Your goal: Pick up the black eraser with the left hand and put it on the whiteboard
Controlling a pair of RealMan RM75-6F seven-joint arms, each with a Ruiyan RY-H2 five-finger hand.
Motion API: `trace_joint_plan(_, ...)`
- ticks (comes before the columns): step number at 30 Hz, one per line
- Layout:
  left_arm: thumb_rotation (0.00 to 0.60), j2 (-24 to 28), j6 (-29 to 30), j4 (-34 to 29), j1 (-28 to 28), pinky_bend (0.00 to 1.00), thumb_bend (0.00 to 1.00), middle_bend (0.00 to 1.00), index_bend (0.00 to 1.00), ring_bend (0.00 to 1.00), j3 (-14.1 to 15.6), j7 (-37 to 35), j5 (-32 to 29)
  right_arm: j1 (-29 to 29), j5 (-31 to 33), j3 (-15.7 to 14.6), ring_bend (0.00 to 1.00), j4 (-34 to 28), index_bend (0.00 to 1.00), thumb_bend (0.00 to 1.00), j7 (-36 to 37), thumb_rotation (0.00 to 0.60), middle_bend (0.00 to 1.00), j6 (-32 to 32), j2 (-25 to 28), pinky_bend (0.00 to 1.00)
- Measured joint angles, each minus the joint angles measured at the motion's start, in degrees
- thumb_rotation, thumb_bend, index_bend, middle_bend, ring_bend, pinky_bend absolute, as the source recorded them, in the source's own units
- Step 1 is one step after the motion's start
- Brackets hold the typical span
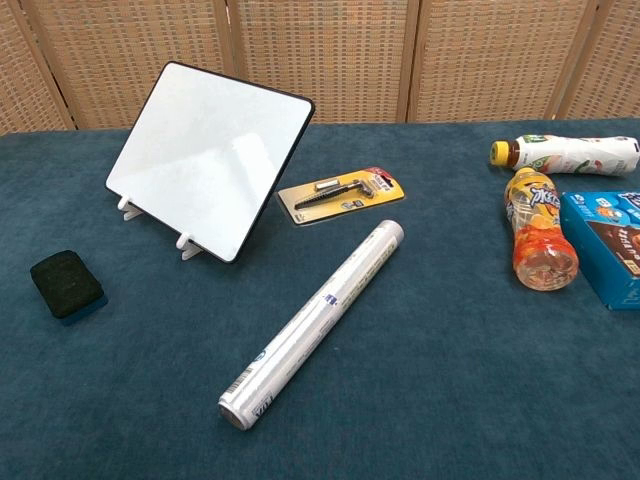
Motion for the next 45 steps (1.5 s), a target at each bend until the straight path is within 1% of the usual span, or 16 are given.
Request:
trace_joint_plan(9,0.6,-0.14,-0.95,0.22,-0.33,0.0,0.0,0.0,0.0,0.0,0.05,0.45,-0.3,-0.02,-0.05,0.01,0.0,-0.02,0.0,0.0,0.11,0.6,0.0,0.13,0.02,0.0)
trace_joint_plan(15,0.6,-0.74,-3.64,2.25,-2.4,0.0,0.0,0.0,0.0,0.0,0.05,1.0,0.62,-0.03,0.12,0.08,0.0,0.07,0.0,0.0,0.4,0.6,0.0,0.08,-0.03,0.0)
trace_joint_plan(19,0.6,-1.66,-9.07,7.16,-6.26,0.0,0.0,0.0,0.0,0.0,0.29,-1.43,2.75,0.08,0.16,0.12,0.0,-0.07,0.0,0.0,0.01,0.6,0.0,-0.05,-0.07,0.0)
trace_joint_plan(24,0.6,-4.0,-16.49,15.76,-12.53,0.0,0.0,0.0,0.0,0.0,1.77,-8.33,7.88,0.07,0.74,0.2,0.0,-0.45,0.0,0.0,-0.18,0.6,0.0,-0.3,-0.06,0.0)
trace_joint_plan(26,0.6,-5.38,-18.39,18.72,-14.41,0.0,0.0,0.0,0.02,0.0,2.32,-10.91,9.35,0.05,0.86,0.22,0.0,-0.53,0.0,0.0,-0.13,0.6,0.0,-0.34,-0.04,0.0)
trace_joint_plan(28,0.6,-7.27,-20.18,21.52,-16.35,0.0,0.0,0.0,0.09,0.0,2.82,-14.21,10.53,0.01,0.99,0.23,0.0,-0.54,0.0,0.0,-0.04,0.6,0.0,-0.38,-0.03,0.0)
trace_joint_plan(33,0.6,-12.53,-22.29,27.77,-19.6,0.0,0.02,0.0,0.16,0.0,3.46,-19.02,12.22,0.0,1.24,0.24,0.0,-0.49,0.0,0.0,0.39,0.6,0.0,-0.58,0.01,0.0)
trace_joint_plan(36,0.6,-14.79,-23.6,30.23,-20.94,0.0,0.05,0.0,0.2,0.0,3.83,-19.95,12.65,0.03,1.37,0.29,0.0,-0.42,0.0,0.0,0.79,0.6,0.0,-0.7,0.06,0.0)
trace_joint_plan(40,0.6,-17.2,-25.78,32.72,-22.65,0.0,0.06,0.0,0.23,0.0,4.28,-21.01,12.55,0.04,1.35,0.3,0.0,-0.34,0.0,0.0,1.19,0.6,0.0,-0.73,0.1,0.0)
trace_joint_plan(45,0.6,-19.43,-28.2,34.21,-24.69,0.0,0.08,0.0,0.24,0.0,4.25,-21.04,11.09,0.07,1.43,0.3,0.0,-0.33,0.0,0.0,1.52,0.6,0.0,-0.85,0.17,0.0)
